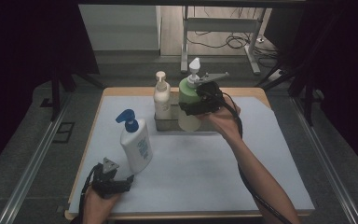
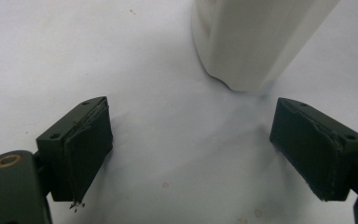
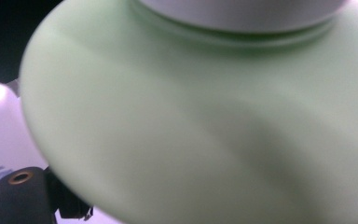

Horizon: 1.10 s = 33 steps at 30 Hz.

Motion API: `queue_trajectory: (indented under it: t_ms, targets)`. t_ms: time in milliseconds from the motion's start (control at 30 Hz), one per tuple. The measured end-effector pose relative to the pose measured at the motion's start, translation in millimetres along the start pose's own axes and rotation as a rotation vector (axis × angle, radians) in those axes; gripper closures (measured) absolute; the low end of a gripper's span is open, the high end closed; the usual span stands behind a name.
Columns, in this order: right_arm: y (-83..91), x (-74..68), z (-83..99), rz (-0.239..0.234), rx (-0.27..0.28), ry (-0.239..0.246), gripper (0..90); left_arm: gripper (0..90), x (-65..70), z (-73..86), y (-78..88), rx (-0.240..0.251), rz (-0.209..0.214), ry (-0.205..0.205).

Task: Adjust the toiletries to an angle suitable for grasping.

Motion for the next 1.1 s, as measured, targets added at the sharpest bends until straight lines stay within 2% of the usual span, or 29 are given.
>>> queue_trajectory:
  t_ms: [467, 1100]
  targets:
    - [-18.7, 21.8, -12.5, 0.056, 0.015, -0.038, 12.6, 12.5, 0.0, 0.0, 0.0, 0.000, 0.000, 0.000]
    - [-43.9, 41.5, -12.4, 0.103, 0.009, -0.046, 12.6, 12.6, 0.3, 0.2, 0.2, -0.002, 0.001, 0.003]
Point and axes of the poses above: each handheld gripper's, and its own axes: y roughly backward along the jaws, z roughly out of its underside, x roughly to its right, the point moved 9 cm from there along -y, roughly forward along the jaws, and after that the axes turned 3 degrees about -y, right-handed, at the moved point
